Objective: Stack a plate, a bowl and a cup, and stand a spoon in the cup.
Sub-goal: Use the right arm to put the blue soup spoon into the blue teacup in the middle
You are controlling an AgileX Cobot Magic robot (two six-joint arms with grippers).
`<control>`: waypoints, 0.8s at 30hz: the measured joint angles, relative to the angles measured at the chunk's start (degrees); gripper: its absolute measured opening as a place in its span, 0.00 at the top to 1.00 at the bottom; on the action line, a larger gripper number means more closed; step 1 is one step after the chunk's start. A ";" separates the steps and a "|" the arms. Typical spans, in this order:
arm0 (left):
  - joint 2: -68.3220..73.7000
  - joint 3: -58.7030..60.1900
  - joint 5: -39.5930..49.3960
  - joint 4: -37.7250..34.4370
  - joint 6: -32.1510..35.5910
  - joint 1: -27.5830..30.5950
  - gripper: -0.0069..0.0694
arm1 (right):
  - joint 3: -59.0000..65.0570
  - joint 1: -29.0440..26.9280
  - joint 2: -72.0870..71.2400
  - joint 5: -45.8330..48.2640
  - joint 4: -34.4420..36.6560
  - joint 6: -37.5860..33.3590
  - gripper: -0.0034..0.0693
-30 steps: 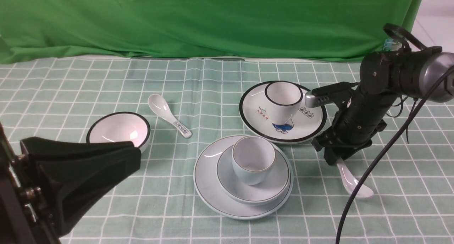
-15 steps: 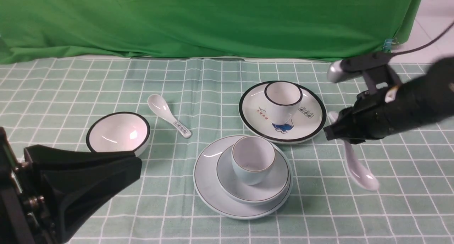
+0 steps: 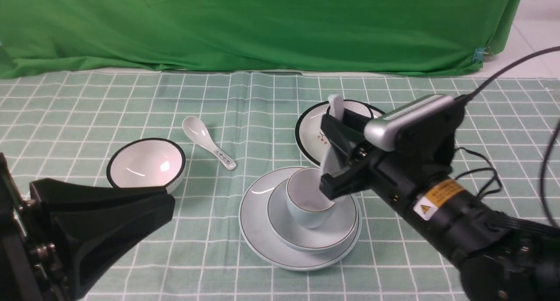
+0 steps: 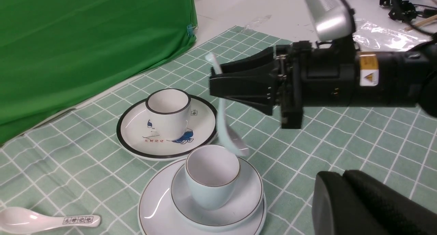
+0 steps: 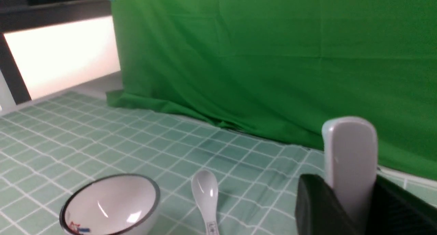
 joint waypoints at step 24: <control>0.00 0.00 0.26 0.19 3.32 0.00 0.89 | -8.98 -2.29 13.51 -1.65 -5.81 3.61 0.72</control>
